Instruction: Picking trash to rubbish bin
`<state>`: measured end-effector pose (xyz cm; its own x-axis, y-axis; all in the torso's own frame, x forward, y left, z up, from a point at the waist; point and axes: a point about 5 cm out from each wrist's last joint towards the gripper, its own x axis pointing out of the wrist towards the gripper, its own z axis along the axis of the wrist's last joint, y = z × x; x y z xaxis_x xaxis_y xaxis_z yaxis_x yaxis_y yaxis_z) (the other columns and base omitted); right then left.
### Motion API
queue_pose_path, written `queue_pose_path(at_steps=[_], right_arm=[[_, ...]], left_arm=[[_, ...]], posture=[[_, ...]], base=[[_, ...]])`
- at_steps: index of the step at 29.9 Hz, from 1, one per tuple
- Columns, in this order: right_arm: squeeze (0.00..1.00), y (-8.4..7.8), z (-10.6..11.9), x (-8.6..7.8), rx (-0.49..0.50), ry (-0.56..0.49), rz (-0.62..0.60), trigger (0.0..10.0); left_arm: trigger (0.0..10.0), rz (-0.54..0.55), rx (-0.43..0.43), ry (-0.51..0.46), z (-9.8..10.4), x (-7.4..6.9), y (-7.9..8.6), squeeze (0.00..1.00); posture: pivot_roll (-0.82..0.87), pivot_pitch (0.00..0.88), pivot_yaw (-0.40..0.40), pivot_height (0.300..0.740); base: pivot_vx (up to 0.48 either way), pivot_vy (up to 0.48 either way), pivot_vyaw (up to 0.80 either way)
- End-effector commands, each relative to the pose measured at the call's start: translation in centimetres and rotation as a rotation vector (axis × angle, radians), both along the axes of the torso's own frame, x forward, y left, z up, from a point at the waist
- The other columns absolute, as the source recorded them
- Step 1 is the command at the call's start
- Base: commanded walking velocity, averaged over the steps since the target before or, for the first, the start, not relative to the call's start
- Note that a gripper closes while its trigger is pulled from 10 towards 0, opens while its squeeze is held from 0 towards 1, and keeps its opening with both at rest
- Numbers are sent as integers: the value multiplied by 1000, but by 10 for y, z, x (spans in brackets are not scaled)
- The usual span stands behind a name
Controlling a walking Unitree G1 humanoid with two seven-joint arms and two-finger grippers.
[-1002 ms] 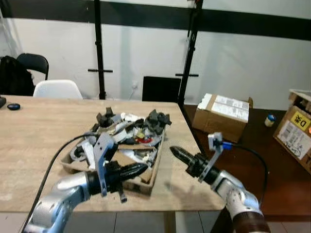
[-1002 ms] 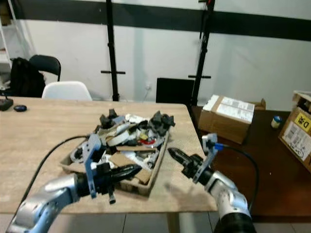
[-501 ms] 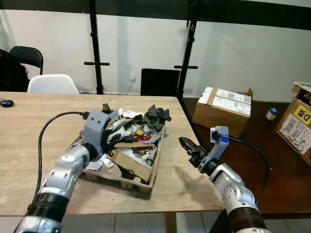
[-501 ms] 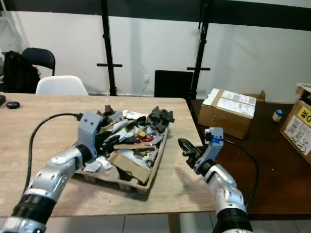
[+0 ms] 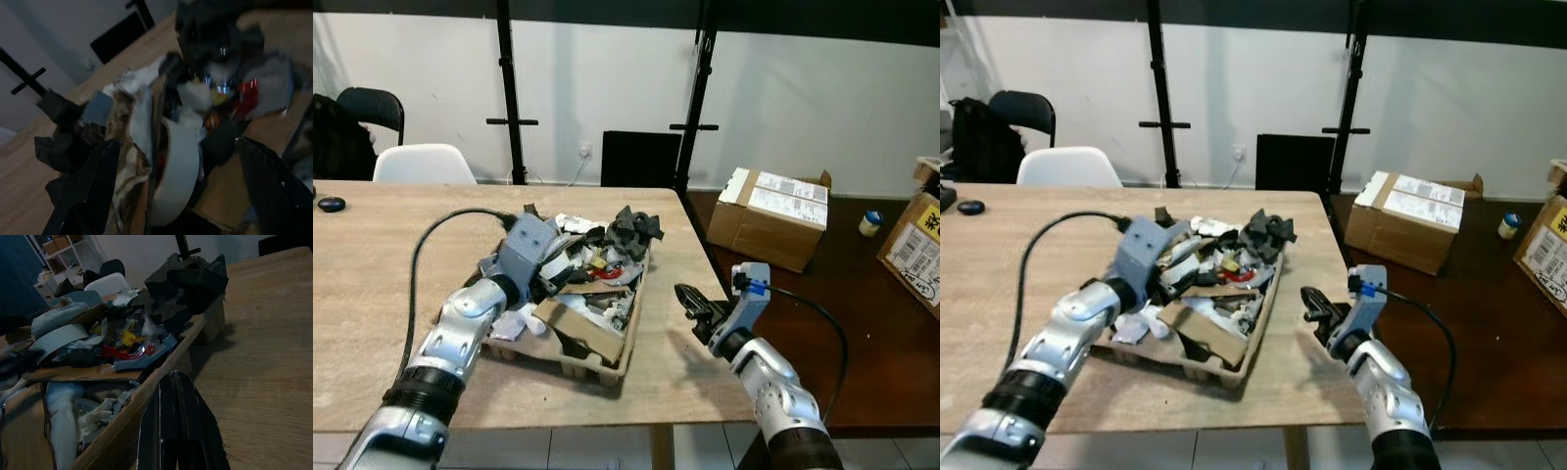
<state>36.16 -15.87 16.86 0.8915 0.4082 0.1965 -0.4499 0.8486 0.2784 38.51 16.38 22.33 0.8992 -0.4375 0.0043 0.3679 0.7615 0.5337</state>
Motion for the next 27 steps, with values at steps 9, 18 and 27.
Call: queue_pose_path(at_steps=[9, 18, 27], right_arm=[[0, 18, 2, -6, -20, -29, 36, 10000], [0, 16, 1, -7, -32, -23, 27, 10000], [0, 12, 0, -7, -40, -17, 7, 10000]], left_arm=[[10000, 201, 161, -87, 2, 16, 17, 0], [588, 205, 135, -76, 0, 20, 17, 0], [0, 169, 83, -44, -6, 20, 11, 0]], posture=[[-53, 147, -24, 740], [-53, 146, -23, 740], [-54, 146, -21, 740]], base=[[0, 0, 0], [0, 0, 0], [0, 0, 0]])
